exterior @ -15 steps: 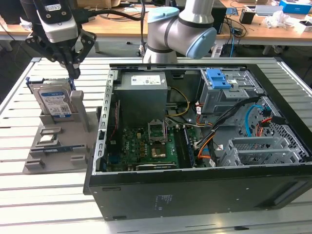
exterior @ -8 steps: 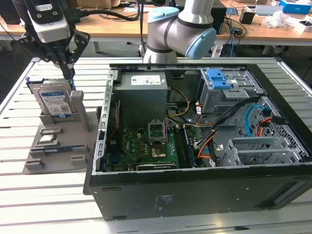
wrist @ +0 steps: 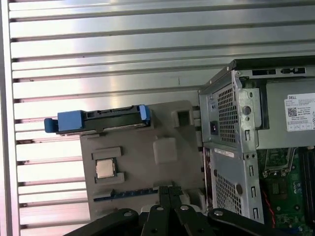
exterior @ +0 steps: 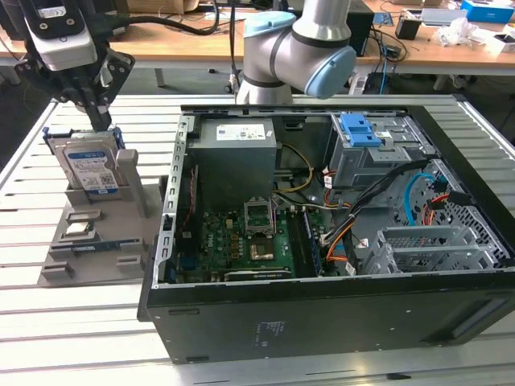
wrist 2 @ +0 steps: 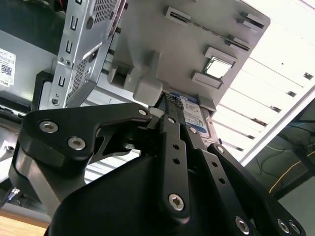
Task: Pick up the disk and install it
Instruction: 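Reach for the disk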
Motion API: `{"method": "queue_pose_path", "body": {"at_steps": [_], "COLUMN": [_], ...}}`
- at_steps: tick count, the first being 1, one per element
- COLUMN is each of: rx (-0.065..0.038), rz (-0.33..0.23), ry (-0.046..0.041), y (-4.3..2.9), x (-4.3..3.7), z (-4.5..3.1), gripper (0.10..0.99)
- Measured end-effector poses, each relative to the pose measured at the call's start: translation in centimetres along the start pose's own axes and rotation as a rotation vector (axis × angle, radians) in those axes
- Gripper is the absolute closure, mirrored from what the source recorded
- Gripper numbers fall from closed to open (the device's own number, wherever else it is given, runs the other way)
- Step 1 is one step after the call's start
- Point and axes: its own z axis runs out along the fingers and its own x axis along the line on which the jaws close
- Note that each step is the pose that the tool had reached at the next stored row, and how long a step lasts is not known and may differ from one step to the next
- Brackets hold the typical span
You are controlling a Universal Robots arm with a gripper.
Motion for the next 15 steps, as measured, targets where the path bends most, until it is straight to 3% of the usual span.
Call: {"method": "queue_pose_path", "body": {"at_steps": [3, 15], "rx": [0.000, 0.000], "rz": [0.000, 0.000], "ry": [0.0000, 0.0000], "y": [-0.07, -0.23], "x": [0.90, 3.16], "z": [-0.02, -0.07], "gripper": [0.980, 0.980]}}
